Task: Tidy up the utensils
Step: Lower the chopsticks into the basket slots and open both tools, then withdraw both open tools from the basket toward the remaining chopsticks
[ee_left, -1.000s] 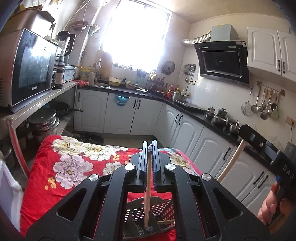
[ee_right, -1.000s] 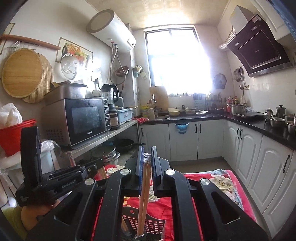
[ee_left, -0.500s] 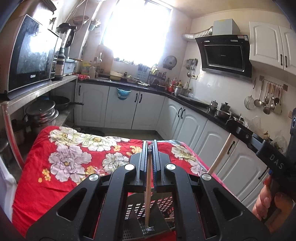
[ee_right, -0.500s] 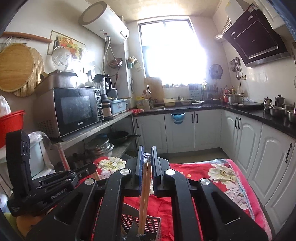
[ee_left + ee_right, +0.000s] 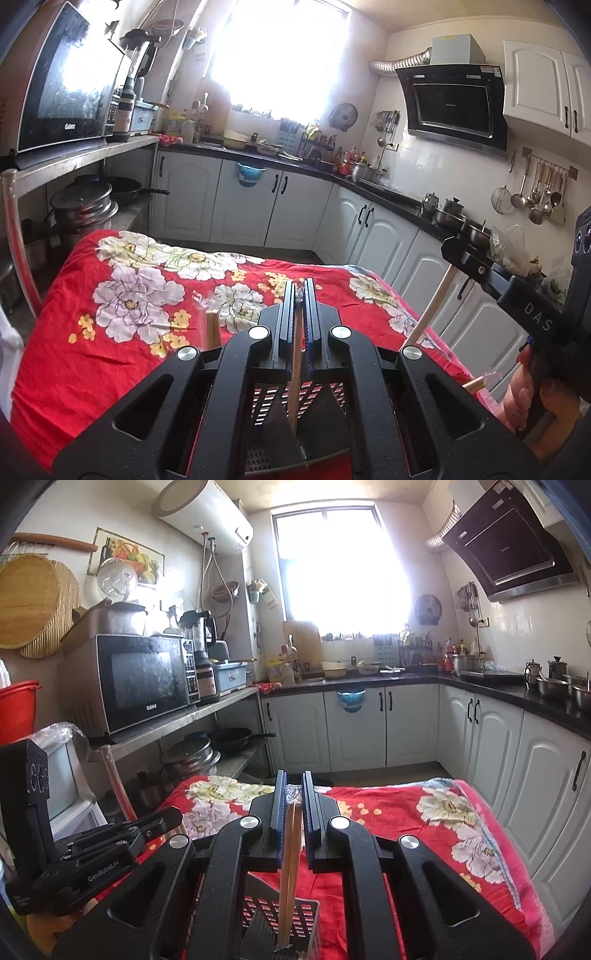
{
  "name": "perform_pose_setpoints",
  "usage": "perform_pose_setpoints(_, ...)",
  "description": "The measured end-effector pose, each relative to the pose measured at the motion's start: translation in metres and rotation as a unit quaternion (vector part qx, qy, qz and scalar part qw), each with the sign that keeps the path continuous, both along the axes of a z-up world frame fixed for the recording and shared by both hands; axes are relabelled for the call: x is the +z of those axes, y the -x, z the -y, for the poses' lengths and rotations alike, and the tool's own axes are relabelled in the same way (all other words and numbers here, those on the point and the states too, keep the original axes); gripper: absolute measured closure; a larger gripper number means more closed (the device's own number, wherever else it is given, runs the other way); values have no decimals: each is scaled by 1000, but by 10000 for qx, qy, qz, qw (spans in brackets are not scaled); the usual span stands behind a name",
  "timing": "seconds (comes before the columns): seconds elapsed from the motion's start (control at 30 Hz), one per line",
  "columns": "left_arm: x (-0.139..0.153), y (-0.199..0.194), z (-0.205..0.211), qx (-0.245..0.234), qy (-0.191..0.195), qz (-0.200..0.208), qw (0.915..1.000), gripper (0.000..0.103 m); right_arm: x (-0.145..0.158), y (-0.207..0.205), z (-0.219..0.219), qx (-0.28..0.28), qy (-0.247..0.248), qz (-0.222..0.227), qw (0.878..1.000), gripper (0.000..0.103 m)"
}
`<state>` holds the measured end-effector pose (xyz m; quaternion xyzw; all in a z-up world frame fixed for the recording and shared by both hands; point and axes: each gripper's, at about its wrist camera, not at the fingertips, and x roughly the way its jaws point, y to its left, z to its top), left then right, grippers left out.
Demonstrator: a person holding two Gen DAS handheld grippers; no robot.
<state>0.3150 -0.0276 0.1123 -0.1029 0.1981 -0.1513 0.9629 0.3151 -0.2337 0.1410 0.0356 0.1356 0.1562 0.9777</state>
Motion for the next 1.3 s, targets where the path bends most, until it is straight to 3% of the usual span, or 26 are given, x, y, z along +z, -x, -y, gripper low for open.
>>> perform_pose_setpoints(0.23, -9, 1, 0, 17, -4, -87, 10000, 101, -12, 0, -1, -40, 32, -140, 9999, 93)
perform_pose_setpoints(0.6, -11, 11, -3, 90, 7, -94, 9999, 101, -18, 11, 1, -102, 10, -266, 9996, 72)
perform_pose_setpoints(0.67, -11, 12, -5, 119, 24, -109, 9999, 94, -17, 15, 1, -118, 25, -248, 9996, 70)
perform_pose_setpoints(0.73, -11, 15, -7, 138, 66, -152, 9998, 76, -16, 19, 3, -136, 34, -240, 9996, 64)
perform_pose_setpoints(0.9, -8, 25, -11, 133, 80, -173, 9997, 61, -14, 28, 8, -169, 41, -242, 9996, 56)
perform_pose_setpoints(1.3, -4, 56, -27, 129, 271, -253, 9992, 36, -13, 59, 16, -216, 16, -233, 9995, 42)
